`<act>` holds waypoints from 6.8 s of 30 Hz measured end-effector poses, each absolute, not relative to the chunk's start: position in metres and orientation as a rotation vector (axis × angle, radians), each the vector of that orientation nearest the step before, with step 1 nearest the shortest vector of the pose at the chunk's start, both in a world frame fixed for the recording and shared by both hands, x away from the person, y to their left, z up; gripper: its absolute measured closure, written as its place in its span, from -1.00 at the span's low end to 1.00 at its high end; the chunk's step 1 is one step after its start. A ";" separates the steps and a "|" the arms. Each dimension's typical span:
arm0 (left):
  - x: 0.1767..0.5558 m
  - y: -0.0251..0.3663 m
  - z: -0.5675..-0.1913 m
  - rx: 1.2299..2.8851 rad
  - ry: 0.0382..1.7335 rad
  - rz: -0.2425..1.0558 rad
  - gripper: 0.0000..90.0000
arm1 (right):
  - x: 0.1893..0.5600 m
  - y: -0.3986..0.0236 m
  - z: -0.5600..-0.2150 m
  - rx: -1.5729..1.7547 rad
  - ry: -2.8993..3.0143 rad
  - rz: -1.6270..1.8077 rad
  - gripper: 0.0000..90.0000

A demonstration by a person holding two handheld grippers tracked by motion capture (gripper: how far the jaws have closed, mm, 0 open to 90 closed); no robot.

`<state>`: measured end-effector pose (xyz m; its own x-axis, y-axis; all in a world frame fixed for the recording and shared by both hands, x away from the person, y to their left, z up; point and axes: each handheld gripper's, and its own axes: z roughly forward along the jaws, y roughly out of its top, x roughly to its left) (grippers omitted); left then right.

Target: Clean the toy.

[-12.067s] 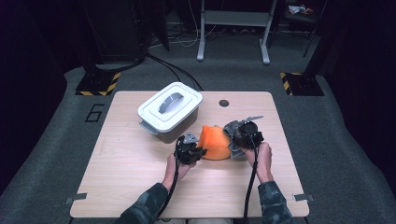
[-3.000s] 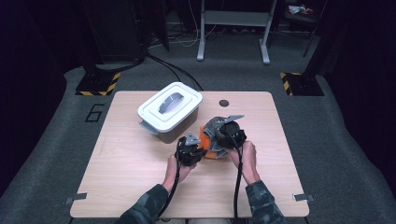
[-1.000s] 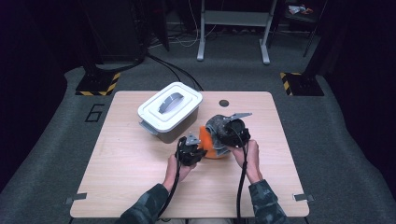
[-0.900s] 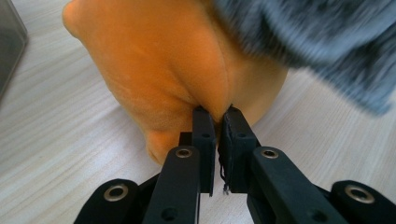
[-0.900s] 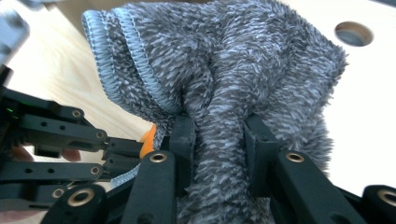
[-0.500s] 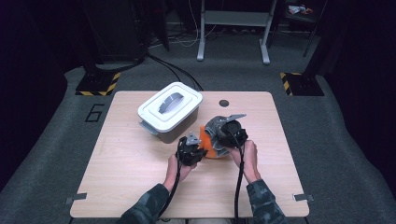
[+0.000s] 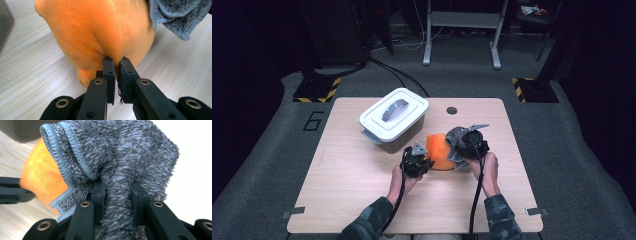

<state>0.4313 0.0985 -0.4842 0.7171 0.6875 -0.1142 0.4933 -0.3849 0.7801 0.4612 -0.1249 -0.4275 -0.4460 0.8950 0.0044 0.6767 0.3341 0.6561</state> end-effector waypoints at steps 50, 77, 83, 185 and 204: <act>0.434 0.101 -0.485 2.037 0.912 0.275 0.86 | 0.449 -0.115 -0.406 1.310 2.255 0.867 0.54; 0.432 0.089 -0.492 2.113 0.907 0.484 0.06 | 0.470 -0.108 -0.425 1.362 2.284 0.815 0.53; 0.434 0.086 -0.494 2.111 0.903 0.484 0.54 | 0.466 -0.110 -0.426 1.367 2.273 0.840 0.53; 0.430 0.097 -0.466 1.976 0.929 0.236 0.76 | 0.443 -0.126 -0.393 1.322 2.219 0.910 0.57; 0.428 0.094 -0.466 1.987 0.918 0.232 0.77 | 0.454 -0.087 -0.408 1.271 2.310 0.928 0.56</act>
